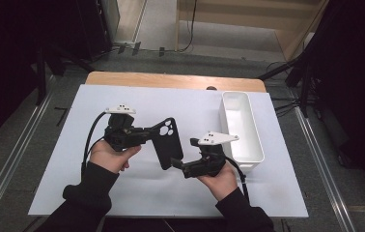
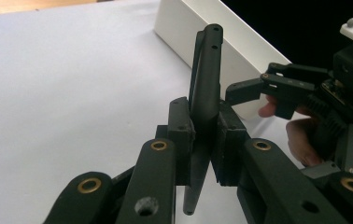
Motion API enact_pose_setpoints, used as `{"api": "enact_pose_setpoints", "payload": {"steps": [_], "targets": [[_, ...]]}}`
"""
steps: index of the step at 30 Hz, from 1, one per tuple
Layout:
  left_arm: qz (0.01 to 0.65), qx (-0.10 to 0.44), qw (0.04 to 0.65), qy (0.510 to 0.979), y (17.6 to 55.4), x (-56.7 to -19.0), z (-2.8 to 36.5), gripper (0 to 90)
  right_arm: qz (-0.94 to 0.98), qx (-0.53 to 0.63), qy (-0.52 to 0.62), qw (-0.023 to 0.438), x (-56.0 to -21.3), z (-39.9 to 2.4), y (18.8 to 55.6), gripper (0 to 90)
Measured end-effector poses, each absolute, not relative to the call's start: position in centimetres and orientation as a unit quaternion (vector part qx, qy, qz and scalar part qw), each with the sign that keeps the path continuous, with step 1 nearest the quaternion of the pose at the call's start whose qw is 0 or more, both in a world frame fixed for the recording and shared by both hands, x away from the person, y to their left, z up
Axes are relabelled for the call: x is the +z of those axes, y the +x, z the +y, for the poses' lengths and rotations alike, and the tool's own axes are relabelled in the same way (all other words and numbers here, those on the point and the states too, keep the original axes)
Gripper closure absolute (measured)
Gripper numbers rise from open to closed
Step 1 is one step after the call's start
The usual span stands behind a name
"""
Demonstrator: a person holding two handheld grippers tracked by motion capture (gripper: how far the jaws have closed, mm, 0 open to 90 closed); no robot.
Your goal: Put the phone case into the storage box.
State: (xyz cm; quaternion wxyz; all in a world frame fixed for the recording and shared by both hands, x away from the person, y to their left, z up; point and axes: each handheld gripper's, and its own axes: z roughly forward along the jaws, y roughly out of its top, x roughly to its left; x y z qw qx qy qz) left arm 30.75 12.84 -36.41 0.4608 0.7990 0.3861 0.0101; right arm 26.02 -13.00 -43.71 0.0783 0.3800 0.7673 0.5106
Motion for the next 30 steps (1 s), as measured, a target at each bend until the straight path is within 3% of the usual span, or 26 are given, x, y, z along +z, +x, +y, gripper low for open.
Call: {"api": "enact_pose_setpoints", "payload": {"steps": [30], "targets": [[0.417, 0.028, 0.439, 0.795, 32.6, -35.5, 9.9, 79.8, 0.746, 0.506, 0.416, 0.121, -42.9, -10.9, 28.1, 0.0]]}}
